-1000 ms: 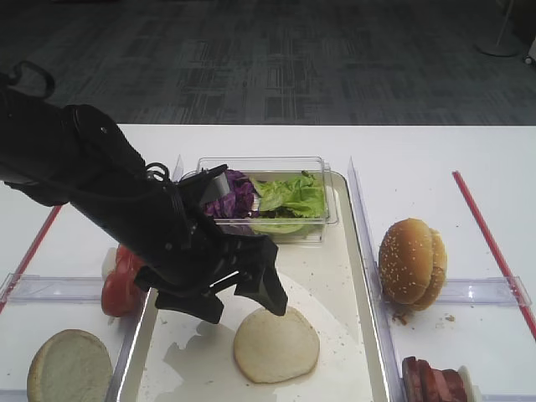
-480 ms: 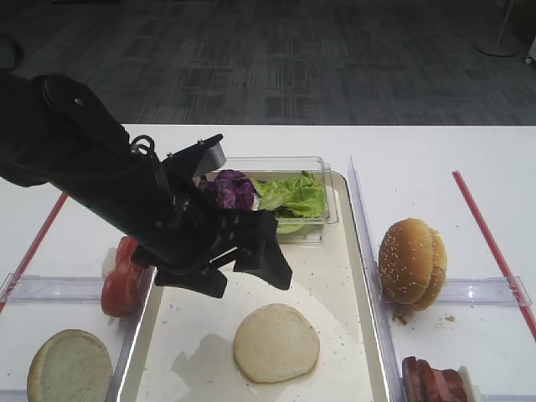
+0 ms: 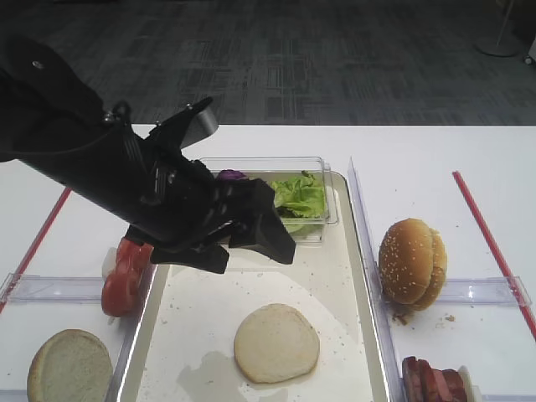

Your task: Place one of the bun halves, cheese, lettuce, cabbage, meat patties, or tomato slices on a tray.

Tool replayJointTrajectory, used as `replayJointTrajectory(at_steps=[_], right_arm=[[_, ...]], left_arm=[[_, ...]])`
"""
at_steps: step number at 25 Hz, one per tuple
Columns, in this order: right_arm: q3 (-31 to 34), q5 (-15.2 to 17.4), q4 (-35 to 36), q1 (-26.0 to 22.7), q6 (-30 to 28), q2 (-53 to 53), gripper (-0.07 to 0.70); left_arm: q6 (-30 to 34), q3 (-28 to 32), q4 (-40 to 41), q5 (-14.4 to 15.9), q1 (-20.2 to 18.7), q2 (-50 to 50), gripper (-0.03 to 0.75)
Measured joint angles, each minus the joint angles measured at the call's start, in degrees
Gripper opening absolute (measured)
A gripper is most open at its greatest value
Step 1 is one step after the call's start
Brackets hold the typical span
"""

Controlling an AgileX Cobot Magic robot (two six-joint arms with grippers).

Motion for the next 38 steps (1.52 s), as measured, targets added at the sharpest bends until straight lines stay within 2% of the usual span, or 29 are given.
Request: replayJointTrajectory(at_steps=[13,20,28,31,38], right_arm=[[0.0,0.0,0.0,0.0,0.0,0.0,0.678],[0.0,0.0,0.0,0.0,0.0,0.0,0.678],[0.0,0.0,0.0,0.0,0.0,0.0,0.678],[0.0,0.0,0.0,0.0,0.0,0.0,0.678],[0.0,0.0,0.0,0.0,0.0,0.0,0.678]], left_arm=[[-2.44,0.0,5.22,0.94,0.0,-0.63,0.58],[-11.46,0.0,18.23,1.37,0.0,-0.63,0.58],[-20.13,0.0,28.72,1.78,0.0,-0.63,0.58],[-22.93,-0.22,32.59,2.83,0.0,-0.63,0.58],[-28.32,-4.5,41.03,7.31,0.0,-0.63,0.58]])
